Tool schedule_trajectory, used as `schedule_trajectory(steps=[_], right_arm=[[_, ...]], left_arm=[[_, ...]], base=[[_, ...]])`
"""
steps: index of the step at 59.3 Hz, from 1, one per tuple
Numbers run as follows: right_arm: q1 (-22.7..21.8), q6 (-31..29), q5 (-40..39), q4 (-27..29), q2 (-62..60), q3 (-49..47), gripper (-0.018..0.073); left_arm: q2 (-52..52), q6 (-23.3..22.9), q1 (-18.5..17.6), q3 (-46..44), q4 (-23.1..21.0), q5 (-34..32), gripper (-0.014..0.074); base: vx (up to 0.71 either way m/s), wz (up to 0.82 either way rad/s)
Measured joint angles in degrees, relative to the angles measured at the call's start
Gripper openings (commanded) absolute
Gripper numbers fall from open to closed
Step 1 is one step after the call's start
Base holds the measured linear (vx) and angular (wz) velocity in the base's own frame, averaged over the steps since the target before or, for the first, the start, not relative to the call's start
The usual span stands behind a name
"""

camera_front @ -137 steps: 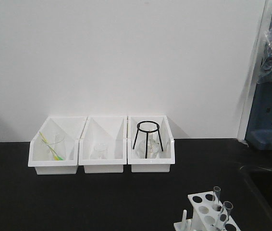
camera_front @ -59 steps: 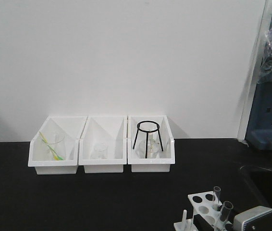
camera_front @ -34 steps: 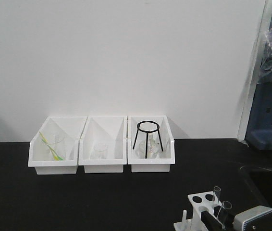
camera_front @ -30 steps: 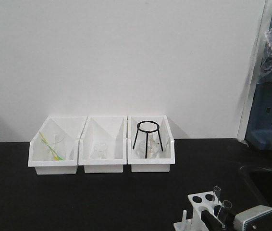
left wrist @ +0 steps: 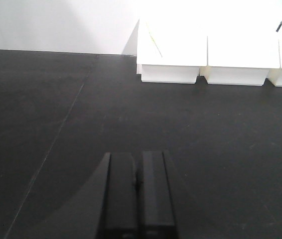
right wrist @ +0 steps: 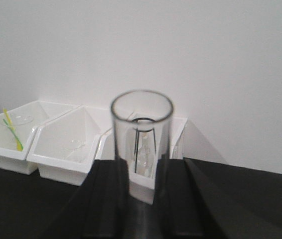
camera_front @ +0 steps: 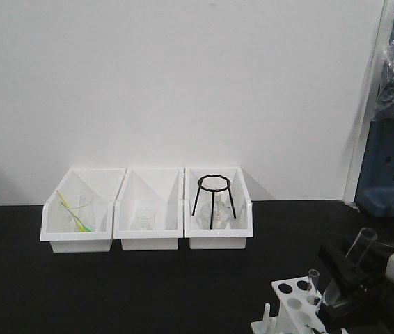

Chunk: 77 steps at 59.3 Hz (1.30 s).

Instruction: Flip and reinsert test tube from rack

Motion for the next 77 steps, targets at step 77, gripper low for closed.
schedule_trajectory(steps=[77], right_arm=[[0.00,-15.87,51.02,-40.82,-8.86,-25.20,-0.0009]], left_arm=[[0.00,0.00,0.00,0.00,0.00,0.00,-0.0006]], base=[[0.00,0.00]])
